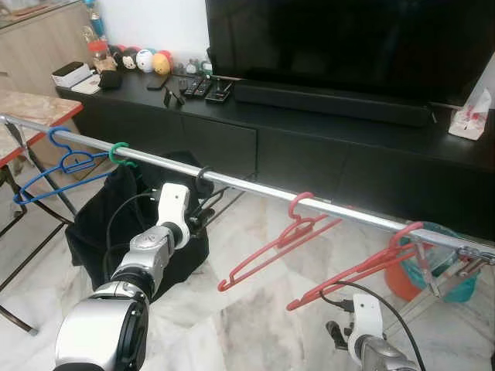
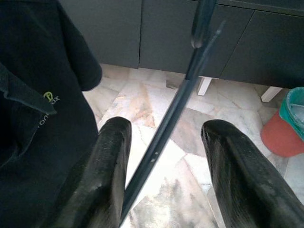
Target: Hang hanger
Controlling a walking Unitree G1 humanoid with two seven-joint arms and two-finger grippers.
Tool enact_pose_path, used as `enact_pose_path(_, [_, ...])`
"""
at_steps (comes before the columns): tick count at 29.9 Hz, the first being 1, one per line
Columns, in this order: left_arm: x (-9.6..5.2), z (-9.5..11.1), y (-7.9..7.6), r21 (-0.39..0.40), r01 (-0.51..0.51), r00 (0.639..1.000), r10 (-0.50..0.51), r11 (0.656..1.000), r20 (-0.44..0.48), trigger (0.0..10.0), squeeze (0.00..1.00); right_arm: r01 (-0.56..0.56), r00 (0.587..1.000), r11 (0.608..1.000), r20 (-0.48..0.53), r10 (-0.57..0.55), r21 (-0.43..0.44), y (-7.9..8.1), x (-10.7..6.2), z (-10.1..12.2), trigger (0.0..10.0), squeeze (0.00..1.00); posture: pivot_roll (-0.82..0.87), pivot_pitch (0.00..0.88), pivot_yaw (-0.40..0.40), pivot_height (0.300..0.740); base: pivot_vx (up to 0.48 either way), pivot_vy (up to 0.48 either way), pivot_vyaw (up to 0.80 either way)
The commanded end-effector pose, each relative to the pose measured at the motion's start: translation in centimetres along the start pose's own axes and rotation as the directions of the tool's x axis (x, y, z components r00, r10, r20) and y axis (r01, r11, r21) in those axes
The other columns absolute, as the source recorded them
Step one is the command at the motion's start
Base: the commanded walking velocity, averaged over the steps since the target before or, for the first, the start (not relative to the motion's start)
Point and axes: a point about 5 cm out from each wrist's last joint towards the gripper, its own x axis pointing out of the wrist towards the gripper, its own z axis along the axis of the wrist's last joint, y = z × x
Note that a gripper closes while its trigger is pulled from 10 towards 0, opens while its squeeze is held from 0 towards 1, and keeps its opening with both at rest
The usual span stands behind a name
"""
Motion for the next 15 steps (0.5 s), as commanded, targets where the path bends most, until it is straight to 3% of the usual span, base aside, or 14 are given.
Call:
enact_pose_path(1, [-0.32, -0.88, 0.33, -0.029, -0.004, 1.000, 0.003, 1.000, -0.029, 0.0, 0.00, -0.007, 1.000, 1.000, -0.001, 0.007, 0.003, 0.24, 0.04, 0.24, 10.0, 0.00, -0.08, 0.000, 0.052, 0.740, 0.000, 0.000, 0.00])
enact_pose_path(15, [-0.34, -0.81, 0.09, -0.040, 0.044, 0.999, -0.045, 0.998, -0.015, 0.0, 0.00, -0.013, 1.000, 1.000, -0.004, 0.013, 0.000, 0.13, 0.03, 0.23, 10.0, 0.00, -0.08, 0.000, 0.047, 0.740, 0.000, 0.000, 0.00])
